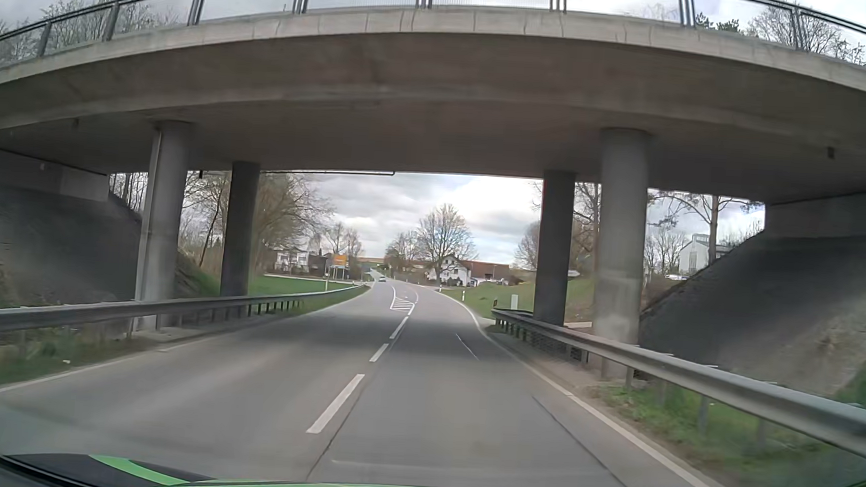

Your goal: Follow the waypoints while adhering to traffic rules and regulations

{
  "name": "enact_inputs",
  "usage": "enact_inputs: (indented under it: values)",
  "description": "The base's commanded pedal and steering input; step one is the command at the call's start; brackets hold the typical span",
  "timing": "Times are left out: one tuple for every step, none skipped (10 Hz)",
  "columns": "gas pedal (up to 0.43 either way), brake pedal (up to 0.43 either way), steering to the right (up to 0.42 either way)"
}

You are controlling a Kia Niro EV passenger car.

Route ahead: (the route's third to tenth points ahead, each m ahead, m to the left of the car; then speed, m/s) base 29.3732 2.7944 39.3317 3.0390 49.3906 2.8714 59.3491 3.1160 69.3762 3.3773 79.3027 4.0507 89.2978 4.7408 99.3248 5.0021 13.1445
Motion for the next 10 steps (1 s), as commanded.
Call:
enact_inputs:
  values:
    - [0.169,0.0,0.001]
    - [0.169,0.0,0.002]
    - [0.169,0.0,0.004]
    - [0.169,0.0,0.006]
    - [0.169,0.0,0.006]
    - [0.169,0.0,0.006]
    - [0.169,0.0,0.006]
    - [0.169,0.0,0.006]
    - [0.169,0.0,0.007]
    - [0.169,0.0,0.007]
